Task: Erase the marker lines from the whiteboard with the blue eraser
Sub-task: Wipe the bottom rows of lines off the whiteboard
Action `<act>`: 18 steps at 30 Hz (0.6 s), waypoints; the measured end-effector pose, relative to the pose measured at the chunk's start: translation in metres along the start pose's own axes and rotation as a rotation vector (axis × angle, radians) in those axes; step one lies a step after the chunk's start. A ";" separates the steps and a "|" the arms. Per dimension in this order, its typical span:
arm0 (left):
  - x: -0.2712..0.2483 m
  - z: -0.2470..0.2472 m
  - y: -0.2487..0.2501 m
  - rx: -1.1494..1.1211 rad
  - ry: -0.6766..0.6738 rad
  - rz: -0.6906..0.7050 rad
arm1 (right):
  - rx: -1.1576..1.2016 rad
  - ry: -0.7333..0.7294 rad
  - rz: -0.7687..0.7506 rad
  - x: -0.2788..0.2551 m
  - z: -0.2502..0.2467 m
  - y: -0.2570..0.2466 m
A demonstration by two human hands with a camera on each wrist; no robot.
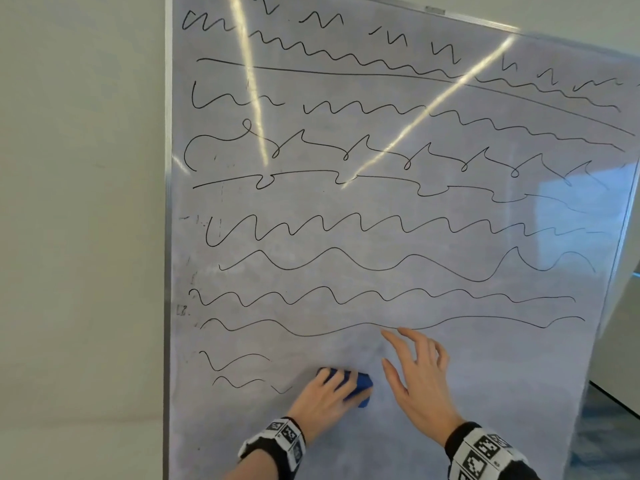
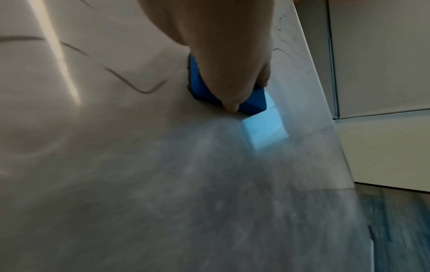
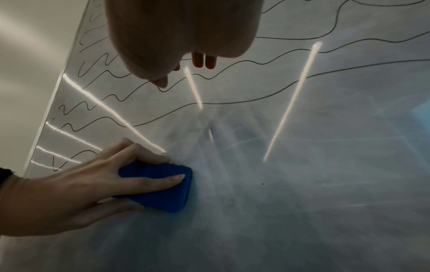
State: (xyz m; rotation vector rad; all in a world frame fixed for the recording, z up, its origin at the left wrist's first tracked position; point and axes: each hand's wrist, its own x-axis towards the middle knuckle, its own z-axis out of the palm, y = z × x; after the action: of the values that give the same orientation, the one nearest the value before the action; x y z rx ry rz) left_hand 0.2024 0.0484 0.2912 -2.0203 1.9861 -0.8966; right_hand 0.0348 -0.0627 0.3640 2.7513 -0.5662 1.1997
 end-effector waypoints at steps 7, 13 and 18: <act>-0.066 -0.007 -0.063 0.049 0.157 -0.083 | 0.067 0.024 -0.101 0.028 0.011 -0.040; -0.101 0.009 -0.063 0.023 0.035 -0.232 | 0.116 0.003 -0.145 0.033 0.016 -0.071; -0.107 0.038 -0.038 0.107 0.029 -0.105 | 0.121 -0.029 -0.148 0.017 0.018 -0.074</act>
State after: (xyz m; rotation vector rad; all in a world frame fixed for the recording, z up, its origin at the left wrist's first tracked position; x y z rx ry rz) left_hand 0.2616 0.1432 0.2489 -2.0789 1.8190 -1.0364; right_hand 0.0845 -0.0033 0.3691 2.8552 -0.2952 1.1997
